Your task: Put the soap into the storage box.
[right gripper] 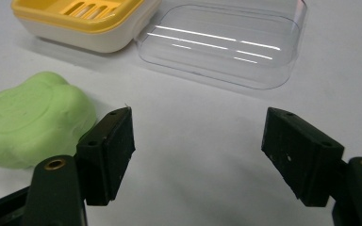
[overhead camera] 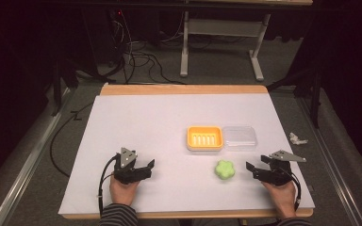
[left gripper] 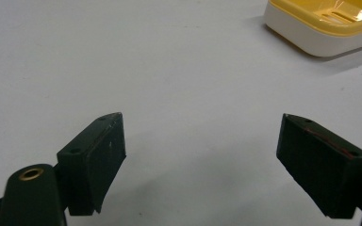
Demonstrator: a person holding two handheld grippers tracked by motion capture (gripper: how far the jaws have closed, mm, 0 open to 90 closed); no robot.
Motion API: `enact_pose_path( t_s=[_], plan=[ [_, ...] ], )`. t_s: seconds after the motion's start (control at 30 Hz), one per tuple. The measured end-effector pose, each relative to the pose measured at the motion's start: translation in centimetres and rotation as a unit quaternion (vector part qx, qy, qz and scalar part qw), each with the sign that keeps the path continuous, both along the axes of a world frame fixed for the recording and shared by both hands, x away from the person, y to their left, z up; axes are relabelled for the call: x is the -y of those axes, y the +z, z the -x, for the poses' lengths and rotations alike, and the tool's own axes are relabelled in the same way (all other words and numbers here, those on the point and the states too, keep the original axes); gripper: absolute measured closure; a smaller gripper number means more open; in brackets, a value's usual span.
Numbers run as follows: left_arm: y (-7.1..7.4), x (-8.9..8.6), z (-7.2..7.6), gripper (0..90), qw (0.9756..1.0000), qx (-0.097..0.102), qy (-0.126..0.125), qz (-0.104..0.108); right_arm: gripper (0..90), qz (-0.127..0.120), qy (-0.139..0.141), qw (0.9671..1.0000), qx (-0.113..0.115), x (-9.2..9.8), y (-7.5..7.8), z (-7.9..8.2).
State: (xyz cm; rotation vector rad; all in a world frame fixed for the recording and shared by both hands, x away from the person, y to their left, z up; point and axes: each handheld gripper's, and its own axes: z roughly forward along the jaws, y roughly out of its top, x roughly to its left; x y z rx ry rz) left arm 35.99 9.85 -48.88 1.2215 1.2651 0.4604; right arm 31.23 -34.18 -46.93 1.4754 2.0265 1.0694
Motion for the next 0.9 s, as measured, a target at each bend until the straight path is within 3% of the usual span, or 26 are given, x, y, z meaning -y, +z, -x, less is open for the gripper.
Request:
enact_pose_path(
  t_s=[0.2, 0.4, 0.53, 0.9],
  plan=[
    [0.0, 0.0, 0.0, 16.6, 1.0000, 0.000, -0.001, -0.001, 26.8, 0.002, 0.013, 0.9999, 0.003, -0.5, 0.7, 0.5],
    [0.0, 0.0, 0.0, 16.7, 1.0000, -0.001, 0.000, -0.001, 27.2, 0.002, 0.028, 0.9992, 0.027, -1.6, 1.6, 1.2],
    [0.0, 0.0, 0.0, 16.7, 1.0000, 0.000, 0.000, -0.001, 27.5, -0.011, 0.052, 0.9983, 0.021, -2.3, 2.1, 1.5],
    [0.0, 0.0, 0.0, 16.7, 1.0000, 0.000, 0.000, -0.001, 27.2, -0.005, 0.089, 0.9957, 0.022, -4.1, 2.7, 1.7]
  ],
)
